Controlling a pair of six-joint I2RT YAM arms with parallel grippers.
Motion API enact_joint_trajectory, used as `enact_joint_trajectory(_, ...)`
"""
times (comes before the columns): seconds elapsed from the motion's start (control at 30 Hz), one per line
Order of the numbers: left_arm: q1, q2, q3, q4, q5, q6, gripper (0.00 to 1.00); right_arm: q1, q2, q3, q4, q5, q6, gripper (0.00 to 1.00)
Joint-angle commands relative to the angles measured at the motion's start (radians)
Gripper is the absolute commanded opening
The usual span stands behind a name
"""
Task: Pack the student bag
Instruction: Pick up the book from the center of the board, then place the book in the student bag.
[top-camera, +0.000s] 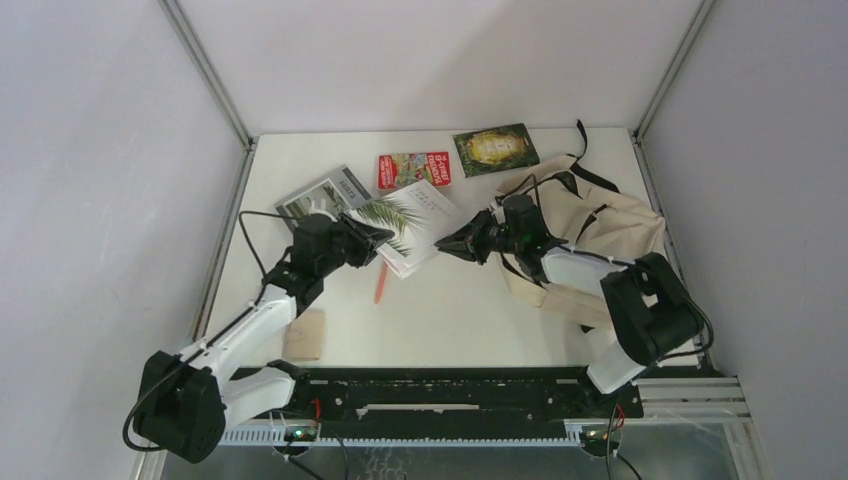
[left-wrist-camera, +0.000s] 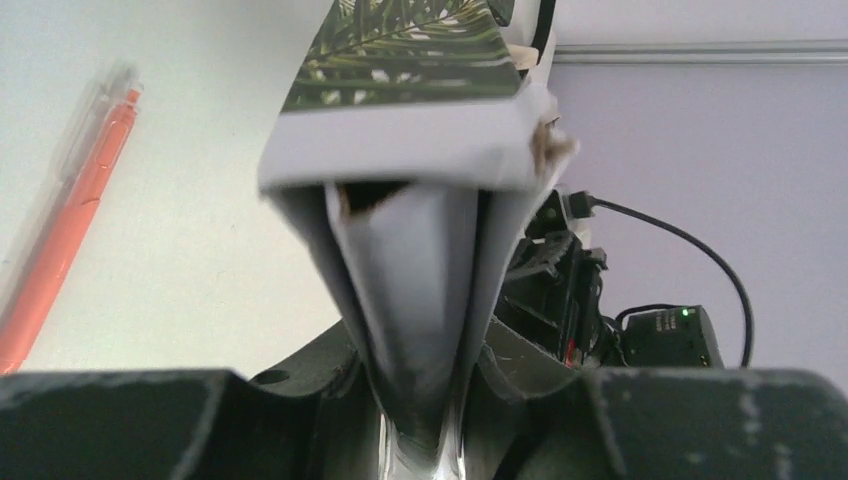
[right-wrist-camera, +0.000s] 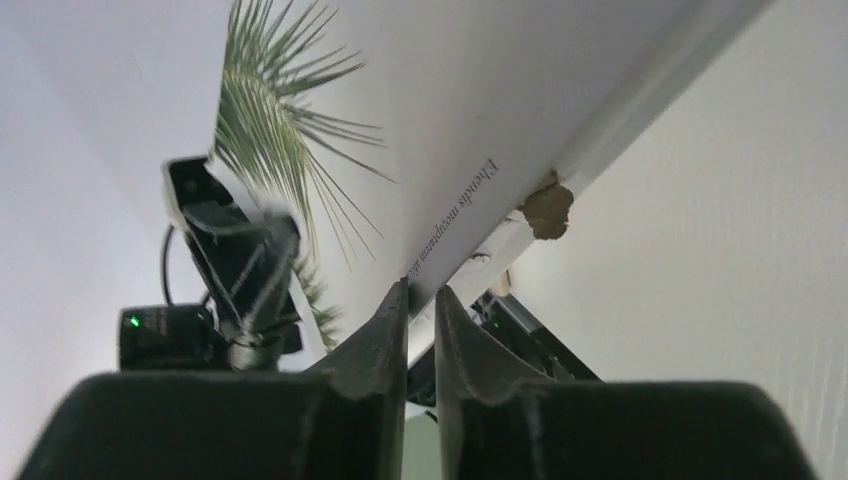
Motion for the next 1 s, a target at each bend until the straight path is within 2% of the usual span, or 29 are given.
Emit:
enact_joint_trajectory(0.0,0.040,-0.091,0.133,-0.057,-0.082,0.089,0.24,0.030,-0.136,0.045,-0.218,-0.071,-0.273,0.27)
enact_joint_trajectory(0.07,0.061,-0.119,0.153,-0.119,-0.092,0.119,0.23,0.028,-0.195,0.068,-0.361,-0.008,-0.364,0.32)
enact_joint_trajectory(0.17,0.104,-0.158,0.173,-0.209,-0.085,0.161,0.22,0.014,-0.285,0.138,-0.616,0.132,-0.530,0.46)
enact_joint_trajectory(0.3,0.179,-0.239,0.180,-0.292,-0.008,0.282,0.22,0.034,-0.359,0.259,-0.892,0.549,-0.717,0.62)
enact_joint_trajectory(0.33,0.183,-0.260,0.183,-0.308,0.004,0.318,0.21,0.043,-0.354,0.291,-0.945,0.663,-0.746,0.68)
enact_joint_trajectory(0.4,0.185,-0.287,0.202,-0.341,0.074,0.426,0.17,0.033,-0.316,0.348,-1.012,0.798,-0.786,0.73)
enact_joint_trajectory(0.53,0.186,-0.300,0.273,-0.458,0.145,0.524,0.08,-0.018,-0.164,0.481,-1.046,0.928,-0.842,0.85)
enact_joint_trajectory(0.6,0.185,-0.325,0.279,-0.476,0.148,0.535,0.08,-0.034,-0.072,0.553,-1.056,0.986,-0.864,0.91)
enact_joint_trajectory(0.77,0.185,-0.380,0.259,-0.480,0.133,0.529,0.11,-0.099,0.157,0.712,-1.091,0.987,-0.860,0.93)
enact_joint_trajectory(0.83,0.186,-0.388,0.252,-0.480,0.136,0.521,0.12,-0.117,0.217,0.747,-1.082,0.978,-0.871,0.90)
enact_joint_trajectory(0.9,0.185,-0.387,0.250,-0.484,0.141,0.520,0.12,-0.123,0.252,0.758,-1.050,0.962,-0.890,0.82)
enact_joint_trajectory(0.97,0.185,-0.384,0.255,-0.493,0.136,0.525,0.12,-0.123,0.269,0.777,-1.056,0.963,-0.888,0.60)
